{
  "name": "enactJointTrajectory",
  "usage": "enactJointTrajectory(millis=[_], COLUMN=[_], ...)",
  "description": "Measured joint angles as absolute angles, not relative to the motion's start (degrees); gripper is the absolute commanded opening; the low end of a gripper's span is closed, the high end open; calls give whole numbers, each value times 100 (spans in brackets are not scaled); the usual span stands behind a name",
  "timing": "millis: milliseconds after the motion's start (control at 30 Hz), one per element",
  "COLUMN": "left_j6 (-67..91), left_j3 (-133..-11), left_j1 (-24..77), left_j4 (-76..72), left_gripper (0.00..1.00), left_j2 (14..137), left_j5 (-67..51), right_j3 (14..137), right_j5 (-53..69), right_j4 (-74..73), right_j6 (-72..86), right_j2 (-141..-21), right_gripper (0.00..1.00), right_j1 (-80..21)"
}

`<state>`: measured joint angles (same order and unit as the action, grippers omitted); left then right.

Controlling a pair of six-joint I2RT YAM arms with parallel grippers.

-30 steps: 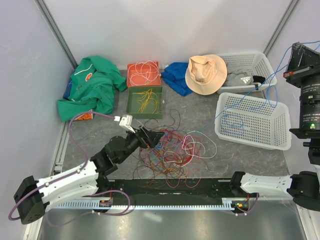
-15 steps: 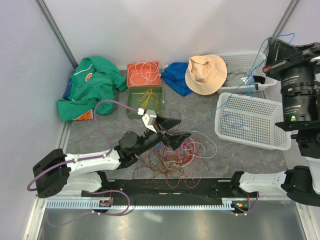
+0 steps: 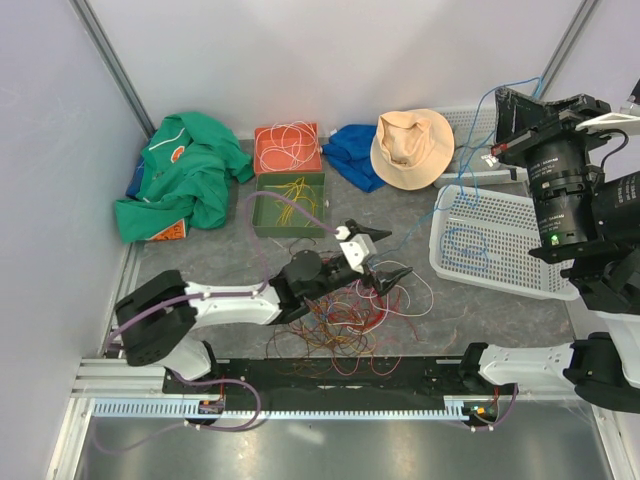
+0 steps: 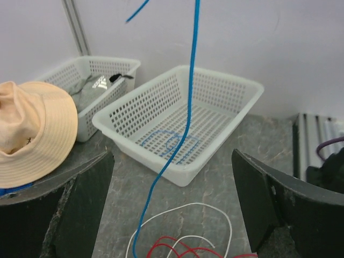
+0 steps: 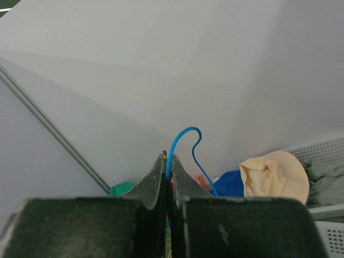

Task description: Untangle the cables

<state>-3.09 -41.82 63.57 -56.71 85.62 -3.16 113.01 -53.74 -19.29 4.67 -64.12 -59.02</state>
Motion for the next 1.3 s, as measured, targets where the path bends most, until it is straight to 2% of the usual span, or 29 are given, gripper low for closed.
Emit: enactJointTrajectory(millis=[33, 133, 167, 200, 233, 267, 467, 633, 733, 867, 1067, 1167, 1300], left_j6=[-364, -405, -397, -388, -355, -311, -248, 25, 270, 510, 849, 985, 1083], left_j3=[-4287, -4523, -4565, -4580, -4589, -4591, -4611, -4984, -6228, -8084, -10269, -10497, -10154], left_j1=[6335, 6204, 6139, 6060, 5975, 5911, 5756, 5774, 5767, 5760, 5760, 5763, 5760], left_j4=[-5634, -5559, -5548, -5529, -5502, -5481, -5024, -3225, -1865, -718, 600, 906, 1251], left_gripper=[84, 53, 35, 23, 7, 2, 2, 2, 2, 2, 2, 2, 2], left_j2=[8759, 9242, 9349, 9426, 9483, 9504, 9220, 7734, 7011, 6683, 6982, 7111, 7269], left_j5=[-316, -340, -351, -362, -362, -357, -215, 408, 701, 692, 325, 108, 123], right_j3=[11323, 11399, 11419, 11426, 11426, 11426, 11102, 9896, 9120, 8200, 7078, 6827, 6801], right_j5=[-5336, -5234, -5218, -5207, -5207, -5210, -5245, -5288, -5221, -4772, -3605, -3133, -3103], right_j4=[-1984, -2117, -2163, -2196, -2213, -2222, -2268, -2235, -2215, -2196, -2206, -2196, -2200], right_j6=[504, 600, 620, 631, 633, 633, 650, 838, 985, 1243, 1651, 1765, 1876], right_j2=[-6412, -6418, -6416, -6399, -6377, -6359, -5972, -5033, -4462, -3946, -3813, -3951, -4112], right_gripper=[0, 0, 0, 0, 0, 0, 0, 0, 0, 0, 0, 0, 0], right_j1=[-5902, -5902, -5902, -5902, -5902, -5902, -5902, -5902, -5902, -5902, -5902, -5902, -5905])
